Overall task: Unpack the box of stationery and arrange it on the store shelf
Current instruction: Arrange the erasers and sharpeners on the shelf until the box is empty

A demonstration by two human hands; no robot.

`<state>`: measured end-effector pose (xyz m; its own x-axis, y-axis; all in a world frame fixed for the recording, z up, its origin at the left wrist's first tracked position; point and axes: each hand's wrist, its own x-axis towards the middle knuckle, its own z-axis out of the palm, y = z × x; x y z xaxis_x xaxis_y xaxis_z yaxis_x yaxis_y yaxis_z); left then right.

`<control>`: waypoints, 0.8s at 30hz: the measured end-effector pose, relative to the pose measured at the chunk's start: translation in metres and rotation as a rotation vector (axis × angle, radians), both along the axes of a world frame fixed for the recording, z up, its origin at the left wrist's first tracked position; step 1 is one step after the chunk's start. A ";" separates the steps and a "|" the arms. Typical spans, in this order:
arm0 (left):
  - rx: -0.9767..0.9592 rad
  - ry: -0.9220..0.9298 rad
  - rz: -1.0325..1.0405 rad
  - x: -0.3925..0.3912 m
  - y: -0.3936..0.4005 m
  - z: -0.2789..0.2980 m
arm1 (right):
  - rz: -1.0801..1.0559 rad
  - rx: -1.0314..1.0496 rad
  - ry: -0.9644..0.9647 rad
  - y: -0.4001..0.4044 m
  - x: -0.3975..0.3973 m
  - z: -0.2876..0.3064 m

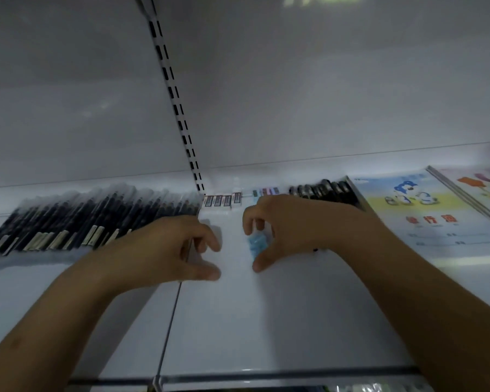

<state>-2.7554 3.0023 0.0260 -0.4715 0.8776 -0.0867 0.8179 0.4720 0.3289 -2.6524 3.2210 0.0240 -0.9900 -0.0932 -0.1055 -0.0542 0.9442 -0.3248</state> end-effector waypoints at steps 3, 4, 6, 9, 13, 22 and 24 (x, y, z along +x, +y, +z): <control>0.038 -0.159 0.026 0.003 -0.006 -0.004 | 0.037 -0.077 0.047 -0.005 -0.003 -0.003; 0.062 -0.220 0.040 0.005 -0.006 -0.004 | 0.027 -0.095 0.048 -0.003 -0.003 -0.002; 0.086 -0.281 0.050 0.007 -0.004 -0.002 | -0.026 -0.136 0.088 0.002 -0.003 -0.003; 0.200 -0.290 0.067 0.010 0.010 0.000 | -0.159 -0.316 0.184 0.015 -0.003 0.000; 0.550 -0.532 0.218 0.008 0.047 -0.007 | -0.305 -0.550 0.202 0.034 -0.006 0.002; 0.658 -0.451 0.259 0.001 0.094 -0.036 | -0.348 -0.268 0.277 0.033 -0.019 -0.011; 0.670 -0.378 0.245 0.000 0.093 -0.040 | -0.322 -0.206 0.284 0.033 -0.021 -0.011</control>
